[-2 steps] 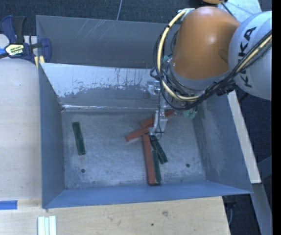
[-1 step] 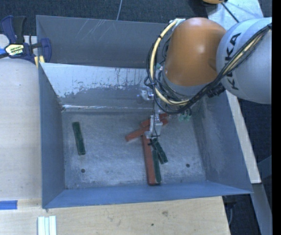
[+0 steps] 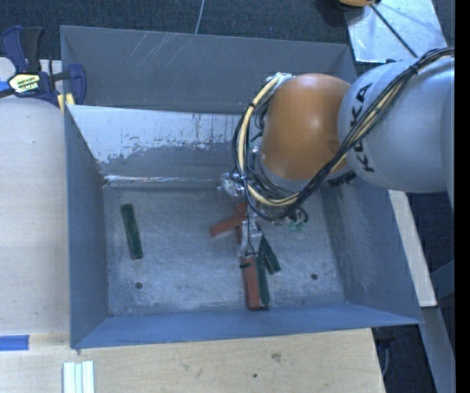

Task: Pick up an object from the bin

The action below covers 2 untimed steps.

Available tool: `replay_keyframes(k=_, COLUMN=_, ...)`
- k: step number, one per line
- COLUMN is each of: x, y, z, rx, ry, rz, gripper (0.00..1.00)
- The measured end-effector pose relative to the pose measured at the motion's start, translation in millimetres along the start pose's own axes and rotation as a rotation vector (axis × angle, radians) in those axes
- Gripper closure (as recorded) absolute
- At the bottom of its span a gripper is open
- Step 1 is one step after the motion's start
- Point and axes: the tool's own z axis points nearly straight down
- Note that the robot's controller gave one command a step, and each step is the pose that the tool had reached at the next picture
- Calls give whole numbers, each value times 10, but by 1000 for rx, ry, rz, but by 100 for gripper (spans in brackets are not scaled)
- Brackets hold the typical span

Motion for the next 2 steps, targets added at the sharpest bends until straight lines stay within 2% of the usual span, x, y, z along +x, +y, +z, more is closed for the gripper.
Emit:
replay_keyframes(k=1, x=-24, y=-167, z=314, rx=-2, ry=6, rz=-179, gripper=0)
replay_keyframes(k=2, x=-364, y=-257, z=598, rx=-1, ry=-1, rz=-128, gripper=100)
